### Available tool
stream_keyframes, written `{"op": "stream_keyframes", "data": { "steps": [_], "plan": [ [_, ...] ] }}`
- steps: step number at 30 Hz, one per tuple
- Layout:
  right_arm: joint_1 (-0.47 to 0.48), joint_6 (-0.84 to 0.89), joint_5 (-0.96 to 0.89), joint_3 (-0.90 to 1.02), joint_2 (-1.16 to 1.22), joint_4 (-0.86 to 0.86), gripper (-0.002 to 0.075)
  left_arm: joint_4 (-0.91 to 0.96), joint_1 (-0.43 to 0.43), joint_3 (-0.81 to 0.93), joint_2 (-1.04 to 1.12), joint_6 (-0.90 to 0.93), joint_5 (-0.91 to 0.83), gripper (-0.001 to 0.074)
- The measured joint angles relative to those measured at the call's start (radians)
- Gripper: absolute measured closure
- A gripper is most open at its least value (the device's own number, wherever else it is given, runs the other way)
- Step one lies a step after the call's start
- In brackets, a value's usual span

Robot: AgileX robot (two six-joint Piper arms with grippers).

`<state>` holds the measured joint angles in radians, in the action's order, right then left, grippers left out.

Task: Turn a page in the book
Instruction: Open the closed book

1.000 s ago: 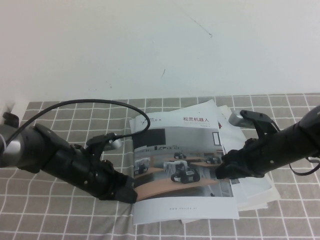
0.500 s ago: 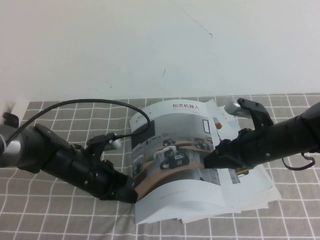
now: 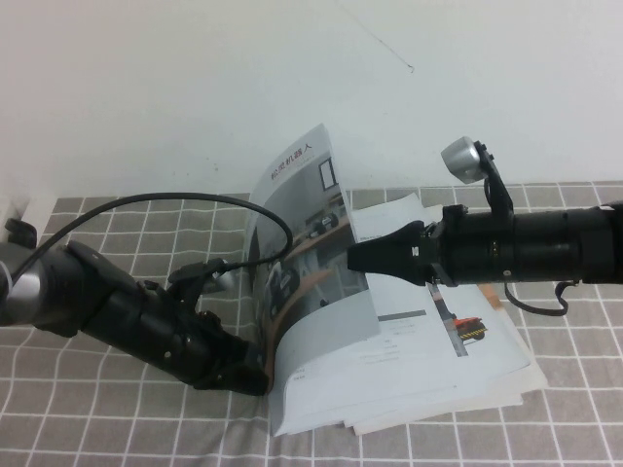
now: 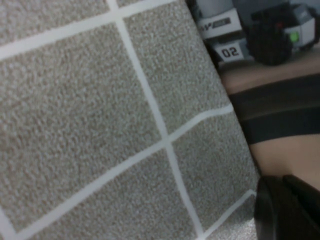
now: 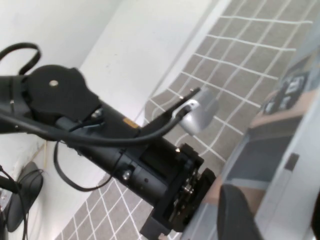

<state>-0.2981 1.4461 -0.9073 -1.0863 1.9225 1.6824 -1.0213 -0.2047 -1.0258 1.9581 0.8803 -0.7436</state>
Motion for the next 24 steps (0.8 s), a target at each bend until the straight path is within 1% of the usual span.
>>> {"op": "stream_keyframes", "data": {
  "steps": [8,14,24],
  "plan": [
    [-0.002,0.066,-0.047,0.0,0.008,0.02,0.041,0.0,0.0,0.0,0.0,0.0,0.0,0.0738],
    [-0.04,0.137,-0.106,0.0,0.018,0.026,0.041,0.002,0.0,0.0,0.0,0.0,-0.002,0.0738],
    [-0.079,0.179,-0.11,-0.024,0.018,0.034,0.041,0.002,0.0,0.0,0.0,0.0,-0.004,0.0738]
  ]
}}
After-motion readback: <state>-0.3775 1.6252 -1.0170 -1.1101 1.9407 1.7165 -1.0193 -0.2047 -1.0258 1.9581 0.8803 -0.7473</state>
